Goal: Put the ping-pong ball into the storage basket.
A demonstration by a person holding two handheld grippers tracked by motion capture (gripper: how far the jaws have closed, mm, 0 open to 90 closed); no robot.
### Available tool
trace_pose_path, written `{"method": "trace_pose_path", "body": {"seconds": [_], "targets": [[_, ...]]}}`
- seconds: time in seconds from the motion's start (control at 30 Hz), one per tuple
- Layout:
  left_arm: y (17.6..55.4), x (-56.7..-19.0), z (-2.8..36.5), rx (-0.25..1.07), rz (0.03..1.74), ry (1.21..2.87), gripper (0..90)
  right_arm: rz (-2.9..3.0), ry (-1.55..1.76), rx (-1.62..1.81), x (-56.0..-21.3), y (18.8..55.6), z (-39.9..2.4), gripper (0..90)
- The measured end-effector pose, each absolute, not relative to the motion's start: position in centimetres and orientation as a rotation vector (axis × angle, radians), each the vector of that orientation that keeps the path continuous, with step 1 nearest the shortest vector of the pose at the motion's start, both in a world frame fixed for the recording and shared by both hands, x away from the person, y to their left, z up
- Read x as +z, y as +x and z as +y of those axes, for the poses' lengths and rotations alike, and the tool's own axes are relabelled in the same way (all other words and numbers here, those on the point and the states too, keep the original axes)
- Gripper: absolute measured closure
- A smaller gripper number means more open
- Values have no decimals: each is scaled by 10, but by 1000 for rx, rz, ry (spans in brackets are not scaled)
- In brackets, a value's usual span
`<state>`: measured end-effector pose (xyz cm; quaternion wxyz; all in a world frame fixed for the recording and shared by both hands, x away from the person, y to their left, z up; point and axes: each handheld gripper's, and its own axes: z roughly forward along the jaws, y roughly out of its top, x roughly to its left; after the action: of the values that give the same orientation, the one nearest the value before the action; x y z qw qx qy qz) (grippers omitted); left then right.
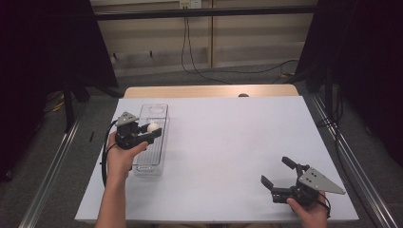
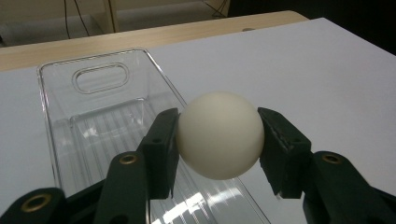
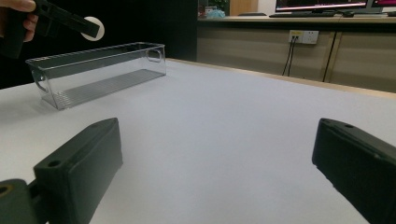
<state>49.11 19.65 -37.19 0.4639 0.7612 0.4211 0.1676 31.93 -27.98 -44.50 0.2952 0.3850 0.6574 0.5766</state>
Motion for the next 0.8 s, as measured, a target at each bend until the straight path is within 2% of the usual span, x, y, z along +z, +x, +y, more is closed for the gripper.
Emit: {"method": "trace_pose_path", "body": {"seconds": [0.8], "targets": [[493,-376,199,433,1049,1867,510,1748,1033,1536,-446,320,-280,14]]}}
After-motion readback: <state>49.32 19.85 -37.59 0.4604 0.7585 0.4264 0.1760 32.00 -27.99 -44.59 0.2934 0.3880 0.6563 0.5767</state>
